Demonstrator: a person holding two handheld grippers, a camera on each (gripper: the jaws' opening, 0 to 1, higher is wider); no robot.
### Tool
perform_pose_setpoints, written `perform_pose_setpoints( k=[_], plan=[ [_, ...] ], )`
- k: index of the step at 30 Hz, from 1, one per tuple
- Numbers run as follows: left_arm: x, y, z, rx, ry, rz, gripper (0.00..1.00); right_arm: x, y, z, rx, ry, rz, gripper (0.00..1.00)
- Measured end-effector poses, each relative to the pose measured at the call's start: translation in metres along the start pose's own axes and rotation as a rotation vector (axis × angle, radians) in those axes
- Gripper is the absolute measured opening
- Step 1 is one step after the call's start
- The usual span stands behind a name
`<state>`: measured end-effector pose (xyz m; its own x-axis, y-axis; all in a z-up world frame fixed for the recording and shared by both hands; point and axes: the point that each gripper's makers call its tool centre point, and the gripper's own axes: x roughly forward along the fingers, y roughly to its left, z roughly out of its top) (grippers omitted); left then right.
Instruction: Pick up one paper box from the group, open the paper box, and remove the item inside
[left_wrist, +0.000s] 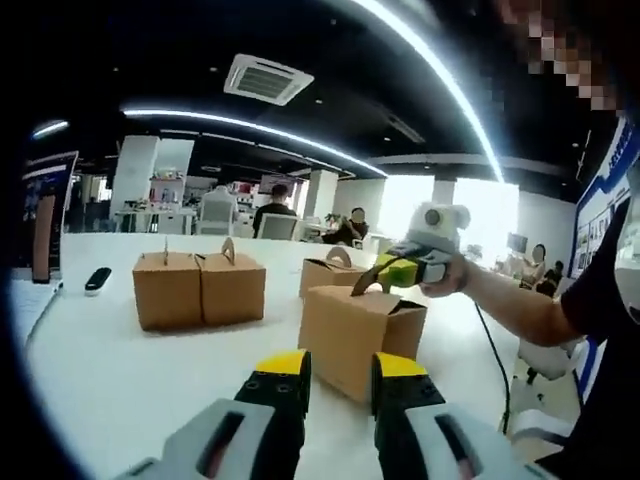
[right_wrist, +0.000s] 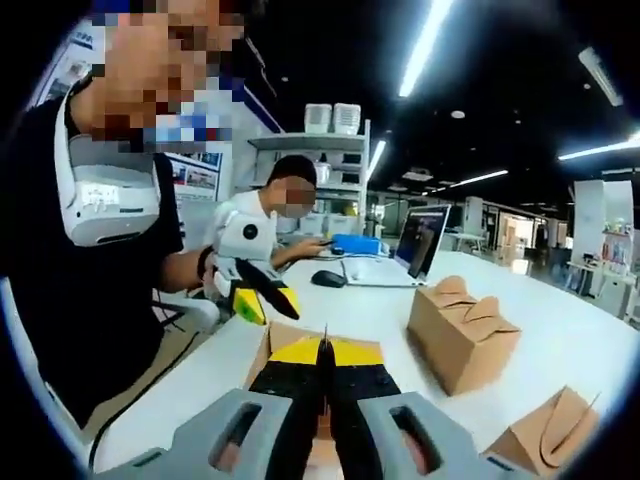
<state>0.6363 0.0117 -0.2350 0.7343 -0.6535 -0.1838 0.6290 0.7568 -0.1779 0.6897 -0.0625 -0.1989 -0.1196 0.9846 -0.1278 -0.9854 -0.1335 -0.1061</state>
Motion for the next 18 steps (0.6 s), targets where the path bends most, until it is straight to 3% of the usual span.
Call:
perform_pose_setpoints(
  k=[9, 18],
  plan=[
    [-0.014, 0.007, 0.007, 0.016, -0.032, 0.031, 0.26, 0.003, -0.003, 0.000, 0.011, 0.020, -0.016, 0.03],
    [-0.022, 0.016, -0.011, -0.031, -0.020, 0.038, 0.26, 0.015, 0.013, -0.003, 0.011, 0.047, 0.022, 0.03]
  ],
)
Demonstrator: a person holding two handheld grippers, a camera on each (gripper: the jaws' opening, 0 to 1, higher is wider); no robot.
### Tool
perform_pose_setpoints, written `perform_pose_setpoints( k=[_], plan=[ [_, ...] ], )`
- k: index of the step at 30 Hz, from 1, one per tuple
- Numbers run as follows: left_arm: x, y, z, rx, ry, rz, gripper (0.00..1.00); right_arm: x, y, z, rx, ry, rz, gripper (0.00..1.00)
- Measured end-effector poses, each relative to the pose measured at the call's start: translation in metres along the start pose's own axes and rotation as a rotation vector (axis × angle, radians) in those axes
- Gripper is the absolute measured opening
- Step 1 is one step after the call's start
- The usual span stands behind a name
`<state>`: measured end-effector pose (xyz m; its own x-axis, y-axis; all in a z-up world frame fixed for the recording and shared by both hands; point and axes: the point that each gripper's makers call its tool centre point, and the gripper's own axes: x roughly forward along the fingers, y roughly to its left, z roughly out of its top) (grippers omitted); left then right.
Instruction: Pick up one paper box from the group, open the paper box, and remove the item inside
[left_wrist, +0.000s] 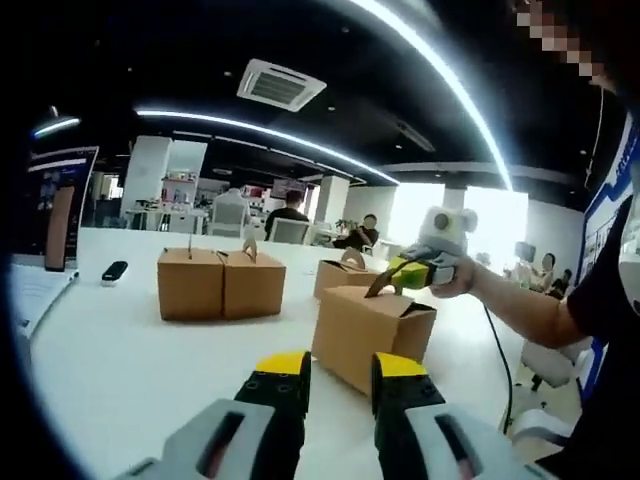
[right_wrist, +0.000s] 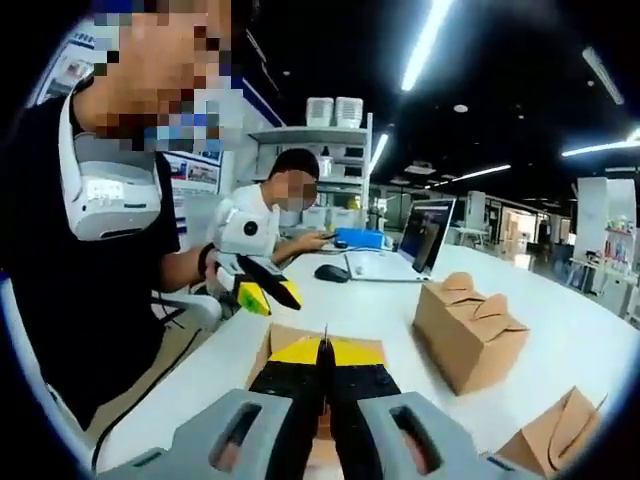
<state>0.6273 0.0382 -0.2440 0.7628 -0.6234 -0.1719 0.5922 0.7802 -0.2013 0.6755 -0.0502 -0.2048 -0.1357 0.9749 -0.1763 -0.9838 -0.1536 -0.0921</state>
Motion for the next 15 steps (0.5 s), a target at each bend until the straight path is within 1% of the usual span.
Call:
perform_pose_setpoints(
  k=[2, 4, 5, 6, 8, 10, 11, 14, 15],
  plan=[
    [-0.001, 0.000, -0.001, -0.002, 0.000, -0.003, 0.26, 0.004, 0.006, -0.003, 0.005, 0.009, 0.014, 0.03],
    [-0.001, 0.002, -0.003, -0.006, 0.006, -0.005, 0.26, 0.007, 0.008, -0.005, 0.000, 0.016, 0.011, 0.03],
    [-0.001, 0.002, -0.004, -0.006, 0.008, -0.005, 0.26, 0.008, 0.007, -0.005, 0.003, 0.009, -0.002, 0.03],
    [-0.002, 0.003, -0.004, -0.006, 0.010, -0.003, 0.26, 0.007, 0.004, -0.003, 0.036, -0.007, -0.022, 0.05],
    [-0.006, 0.004, -0.002, -0.004, 0.007, 0.000, 0.26, 0.003, -0.004, 0.000, 0.081, -0.030, -0.071, 0.19],
    [-0.010, 0.005, 0.004, 0.006, -0.008, 0.008, 0.26, -0.006, -0.009, 0.005, 0.089, -0.044, -0.124, 0.36],
    [-0.012, 0.005, 0.006, 0.009, -0.015, 0.013, 0.26, -0.010, -0.011, 0.009, 0.102, -0.060, -0.153, 0.39],
    [-0.016, 0.006, 0.016, 0.010, -0.042, 0.027, 0.26, -0.022, -0.010, 0.018, 0.132, -0.117, -0.212, 0.38],
    [-0.017, 0.006, 0.018, 0.012, -0.050, 0.029, 0.26, -0.026, -0.011, 0.019, 0.137, -0.134, -0.247, 0.38]
  ],
)
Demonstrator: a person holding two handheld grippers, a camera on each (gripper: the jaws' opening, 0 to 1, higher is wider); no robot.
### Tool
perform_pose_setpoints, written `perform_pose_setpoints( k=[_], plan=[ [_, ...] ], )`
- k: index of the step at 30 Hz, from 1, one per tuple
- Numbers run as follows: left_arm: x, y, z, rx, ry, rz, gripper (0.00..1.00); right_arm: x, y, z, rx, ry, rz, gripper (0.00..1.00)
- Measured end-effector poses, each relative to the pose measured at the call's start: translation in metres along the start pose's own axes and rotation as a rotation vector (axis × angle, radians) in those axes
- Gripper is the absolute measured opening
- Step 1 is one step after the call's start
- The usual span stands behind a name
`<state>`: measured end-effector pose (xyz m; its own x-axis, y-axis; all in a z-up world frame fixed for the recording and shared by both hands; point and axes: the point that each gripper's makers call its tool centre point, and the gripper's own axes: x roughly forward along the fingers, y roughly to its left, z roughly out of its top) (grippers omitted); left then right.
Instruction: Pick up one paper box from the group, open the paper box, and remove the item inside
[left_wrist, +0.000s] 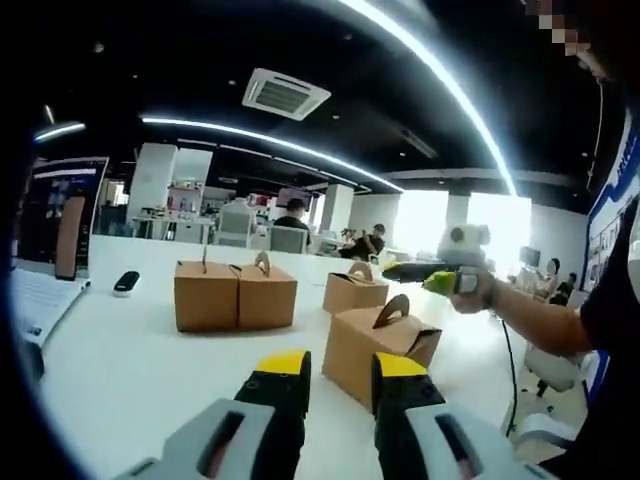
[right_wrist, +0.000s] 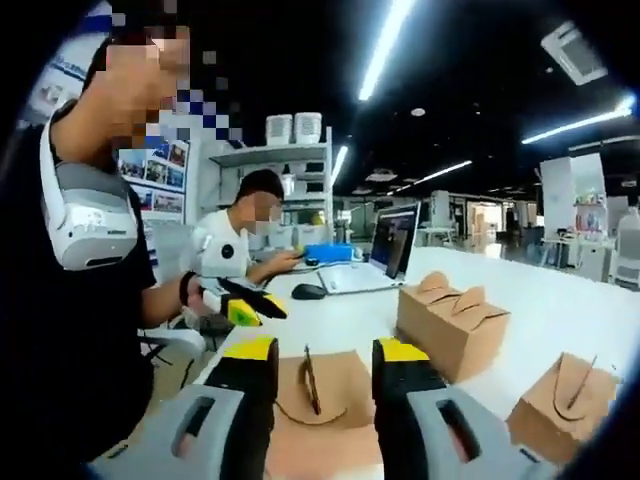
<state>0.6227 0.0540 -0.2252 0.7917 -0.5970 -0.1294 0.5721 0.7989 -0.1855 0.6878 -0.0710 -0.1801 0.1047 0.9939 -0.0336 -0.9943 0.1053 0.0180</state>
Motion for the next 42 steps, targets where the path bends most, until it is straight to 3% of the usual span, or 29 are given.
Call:
perform_pose_setpoints(
  k=[5, 9, 13, 16, 19, 22, 25, 27, 31, 37, 42],
  plan=[
    [-0.004, -0.005, 0.000, 0.020, -0.003, 0.005, 0.26, -0.022, 0.007, 0.006, 0.060, -0.090, -0.152, 0.36],
    [-0.011, -0.009, 0.000, 0.020, -0.003, 0.005, 0.26, -0.036, 0.031, -0.002, 0.026, -0.064, -0.218, 0.37],
    [-0.022, -0.014, 0.009, 0.032, -0.022, 0.012, 0.27, -0.051, 0.052, 0.004, 0.057, -0.151, -0.284, 0.36],
    [-0.027, -0.019, 0.013, 0.065, -0.024, 0.022, 0.27, -0.060, 0.053, -0.002, 0.086, -0.149, -0.364, 0.35],
    [-0.031, -0.027, 0.014, 0.052, -0.030, 0.007, 0.27, -0.062, 0.062, -0.002, 0.092, -0.152, -0.372, 0.32],
    [-0.033, -0.034, 0.013, 0.055, -0.037, 0.008, 0.26, -0.063, 0.075, 0.015, 0.086, -0.250, -0.335, 0.28],
    [-0.035, -0.035, 0.002, 0.050, -0.020, 0.028, 0.26, -0.060, 0.080, 0.015, 0.085, -0.235, -0.332, 0.25],
    [-0.037, -0.039, -0.004, 0.039, -0.011, 0.026, 0.26, -0.059, 0.081, 0.009, 0.073, -0.182, -0.353, 0.25],
    [-0.036, -0.046, -0.007, 0.027, -0.005, 0.026, 0.26, -0.057, 0.086, 0.004, 0.068, -0.143, -0.348, 0.25],
    [-0.027, -0.055, 0.015, 0.095, -0.025, 0.035, 0.26, -0.048, 0.064, -0.015, 0.141, -0.122, -0.359, 0.17],
    [-0.010, -0.074, 0.026, 0.149, -0.014, -0.024, 0.26, -0.038, 0.048, -0.028, 0.153, -0.059, -0.401, 0.16]
  ],
)
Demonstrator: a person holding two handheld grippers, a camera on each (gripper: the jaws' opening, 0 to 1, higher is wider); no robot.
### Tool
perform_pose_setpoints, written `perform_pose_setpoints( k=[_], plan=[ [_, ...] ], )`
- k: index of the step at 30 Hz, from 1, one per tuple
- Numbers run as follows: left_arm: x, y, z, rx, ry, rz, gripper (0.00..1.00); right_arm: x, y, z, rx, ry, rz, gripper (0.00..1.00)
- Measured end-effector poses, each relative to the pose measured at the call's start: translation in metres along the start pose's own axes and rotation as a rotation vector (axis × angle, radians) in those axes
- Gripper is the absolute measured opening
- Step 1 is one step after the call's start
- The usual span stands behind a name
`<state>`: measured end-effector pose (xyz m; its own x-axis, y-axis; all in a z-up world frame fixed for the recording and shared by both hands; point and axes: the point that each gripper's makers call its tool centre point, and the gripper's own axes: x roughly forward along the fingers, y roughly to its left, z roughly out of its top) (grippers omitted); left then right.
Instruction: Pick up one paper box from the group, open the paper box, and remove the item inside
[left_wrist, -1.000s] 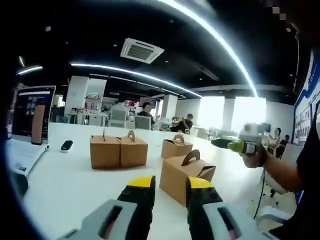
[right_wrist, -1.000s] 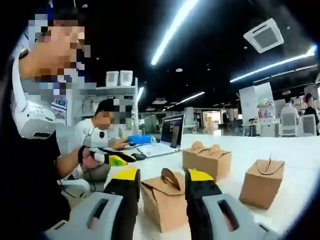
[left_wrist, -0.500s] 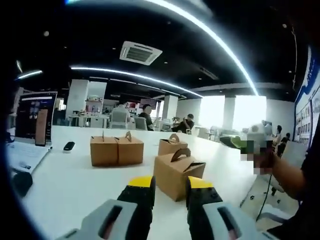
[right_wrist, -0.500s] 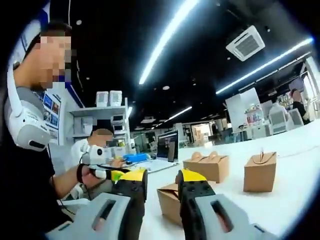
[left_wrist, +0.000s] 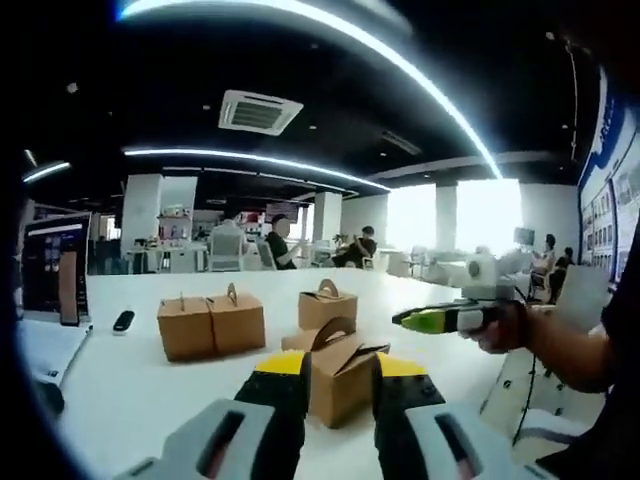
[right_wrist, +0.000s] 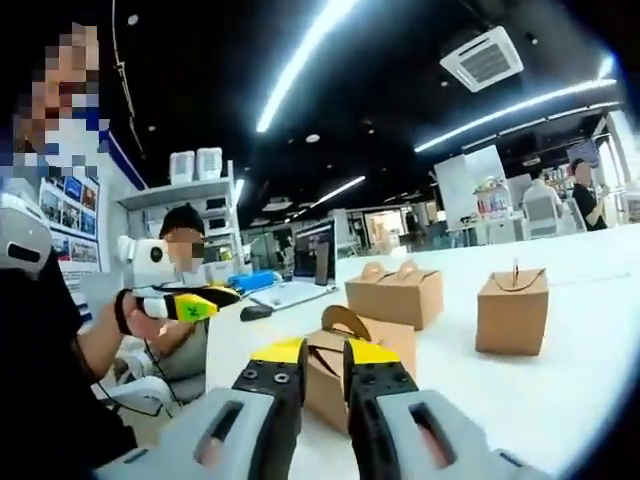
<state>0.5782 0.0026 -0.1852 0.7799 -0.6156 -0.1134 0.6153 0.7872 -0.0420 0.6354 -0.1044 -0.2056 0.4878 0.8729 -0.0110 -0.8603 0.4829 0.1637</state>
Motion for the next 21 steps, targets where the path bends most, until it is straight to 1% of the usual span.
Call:
perform_pose_setpoints(
  k=[2, 3, 4, 6, 7, 10, 12, 14, 15, 16, 17, 18, 19, 20, 21],
  plan=[
    [0.007, -0.003, 0.000, 0.012, 0.003, -0.007, 0.26, 0.004, 0.000, -0.006, 0.010, -0.001, -0.001, 0.14],
    [0.011, -0.004, 0.000, 0.015, -0.004, -0.012, 0.26, 0.006, -0.001, -0.011, 0.016, 0.002, -0.004, 0.11],
    [0.013, -0.004, 0.000, 0.010, -0.008, -0.015, 0.26, 0.008, -0.002, -0.016, 0.019, 0.015, -0.010, 0.09],
    [0.019, -0.002, -0.005, 0.002, -0.007, -0.014, 0.26, 0.009, -0.005, -0.020, -0.003, 0.025, -0.028, 0.05],
    [0.021, 0.000, -0.008, 0.005, 0.001, -0.008, 0.26, 0.009, -0.006, -0.020, -0.007, 0.022, -0.032, 0.03],
    [0.028, 0.004, -0.015, 0.010, 0.024, 0.005, 0.26, 0.010, -0.012, -0.013, -0.016, -0.003, -0.055, 0.03],
    [0.033, 0.005, -0.017, 0.019, 0.033, 0.007, 0.26, 0.010, -0.016, -0.006, -0.052, -0.019, -0.073, 0.03],
    [0.040, 0.009, -0.018, 0.085, 0.056, 0.029, 0.26, 0.014, -0.017, -0.006, -0.079, -0.006, -0.073, 0.03],
    [0.042, 0.013, -0.020, 0.127, 0.085, 0.057, 0.27, 0.015, -0.016, -0.009, -0.095, 0.012, -0.064, 0.03],
    [0.046, 0.014, -0.019, 0.178, 0.097, 0.070, 0.27, 0.017, -0.015, -0.015, -0.105, 0.047, -0.051, 0.03],
    [0.050, 0.013, -0.016, 0.220, 0.096, 0.068, 0.27, 0.019, -0.015, -0.020, -0.107, 0.066, -0.048, 0.03],
    [0.053, 0.010, -0.013, 0.245, 0.093, 0.061, 0.26, 0.019, -0.015, -0.028, -0.116, 0.105, -0.042, 0.03],
    [0.057, 0.008, -0.009, 0.282, 0.090, 0.055, 0.26, 0.018, -0.014, -0.024, -0.119, 0.071, -0.034, 0.03],
    [0.060, 0.005, -0.006, 0.327, 0.093, 0.050, 0.26, 0.019, -0.014, -0.023, -0.104, 0.070, -0.036, 0.03],
    [0.064, 0.002, -0.004, 0.384, 0.101, 0.046, 0.26, 0.019, -0.014, -0.024, -0.103, 0.085, -0.035, 0.03]
  ],
)
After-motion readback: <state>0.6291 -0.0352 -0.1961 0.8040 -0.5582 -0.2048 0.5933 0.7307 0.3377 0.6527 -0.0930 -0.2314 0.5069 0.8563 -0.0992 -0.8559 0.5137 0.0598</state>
